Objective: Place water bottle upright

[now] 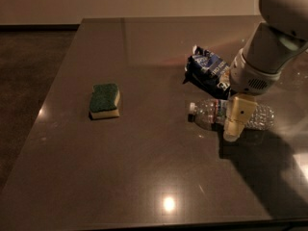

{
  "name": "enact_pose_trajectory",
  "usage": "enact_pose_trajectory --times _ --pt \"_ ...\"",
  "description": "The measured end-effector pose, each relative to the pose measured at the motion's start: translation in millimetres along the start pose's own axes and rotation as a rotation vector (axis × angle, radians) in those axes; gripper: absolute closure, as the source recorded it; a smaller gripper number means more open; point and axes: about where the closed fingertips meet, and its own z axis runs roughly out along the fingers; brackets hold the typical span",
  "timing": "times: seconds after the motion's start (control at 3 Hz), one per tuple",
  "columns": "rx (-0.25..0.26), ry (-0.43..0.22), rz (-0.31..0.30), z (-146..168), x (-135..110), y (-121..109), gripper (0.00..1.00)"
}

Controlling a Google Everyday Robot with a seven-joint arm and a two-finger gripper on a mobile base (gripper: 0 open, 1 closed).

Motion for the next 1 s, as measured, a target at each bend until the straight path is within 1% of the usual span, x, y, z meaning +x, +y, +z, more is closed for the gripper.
enact_pose_trajectory --times 0.33,0.67,1.0 --pt "-0.036 0.021 -0.004 11.5 2.6 2.2 0.17" --pt "-0.066 0.033 -0.010 19.1 3.7 5.3 0.41" --pt "-0.073 0.020 -0.024 8.5 -5.0 5.6 0.72"
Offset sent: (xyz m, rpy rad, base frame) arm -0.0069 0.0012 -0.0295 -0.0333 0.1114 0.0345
